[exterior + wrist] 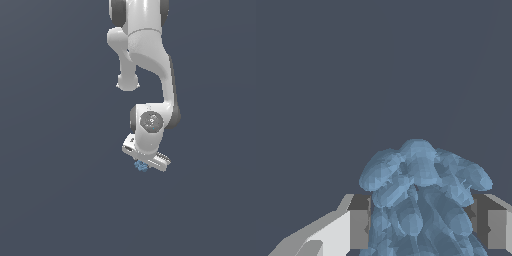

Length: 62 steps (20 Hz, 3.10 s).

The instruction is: Pick up the object and move it to a goal position.

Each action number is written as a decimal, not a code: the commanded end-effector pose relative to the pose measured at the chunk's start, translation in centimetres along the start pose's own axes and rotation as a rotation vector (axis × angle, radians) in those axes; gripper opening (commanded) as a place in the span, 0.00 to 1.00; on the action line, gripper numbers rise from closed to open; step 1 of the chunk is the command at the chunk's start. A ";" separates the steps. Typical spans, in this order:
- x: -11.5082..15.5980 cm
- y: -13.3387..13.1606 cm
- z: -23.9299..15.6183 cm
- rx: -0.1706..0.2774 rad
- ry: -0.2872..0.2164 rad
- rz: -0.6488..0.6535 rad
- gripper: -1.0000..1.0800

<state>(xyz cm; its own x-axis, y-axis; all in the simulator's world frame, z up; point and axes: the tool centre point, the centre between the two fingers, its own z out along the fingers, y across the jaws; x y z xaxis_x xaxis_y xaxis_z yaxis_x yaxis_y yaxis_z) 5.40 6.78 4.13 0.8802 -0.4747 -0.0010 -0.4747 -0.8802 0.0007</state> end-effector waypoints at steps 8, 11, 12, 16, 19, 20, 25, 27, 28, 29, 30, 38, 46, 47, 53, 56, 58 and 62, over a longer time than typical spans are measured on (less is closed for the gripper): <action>0.1 0.0 0.0 0.001 0.001 0.000 0.00; 0.0 0.0 0.0 0.001 0.001 0.000 0.00; 0.1 0.0 -0.1 0.001 0.001 0.000 0.00; 0.1 0.3 -1.1 0.001 0.001 0.000 0.00; 0.2 0.7 -2.4 0.001 0.001 0.000 0.00; 0.3 0.8 -3.0 0.001 0.001 0.000 0.00; 0.6 2.0 -6.9 0.001 0.001 0.001 0.00; 0.8 2.5 -8.9 0.001 0.001 0.001 0.00; 0.9 2.8 -10.0 0.001 0.001 0.001 0.00; 1.0 3.1 -11.1 0.001 0.001 0.001 0.00; 1.1 3.5 -12.3 0.001 0.001 0.001 0.00; 2.0 6.1 -21.7 0.001 0.000 0.001 0.00; 3.0 8.4 -30.5 0.001 0.001 0.001 0.00; 3.1 8.7 -31.4 0.001 0.001 0.001 0.00; 3.7 9.6 -35.5 0.001 0.001 0.001 0.00; 3.9 9.9 -36.7 0.001 0.001 0.000 0.00; 4.0 10.0 -37.3 0.001 0.001 0.000 0.00; 4.1 10.1 -37.9 0.001 0.001 0.000 0.00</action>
<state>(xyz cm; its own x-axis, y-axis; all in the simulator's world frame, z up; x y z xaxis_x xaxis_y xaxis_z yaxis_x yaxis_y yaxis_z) 4.24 -4.05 41.82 0.8799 -0.4751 0.0008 -0.4751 -0.8799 -0.0002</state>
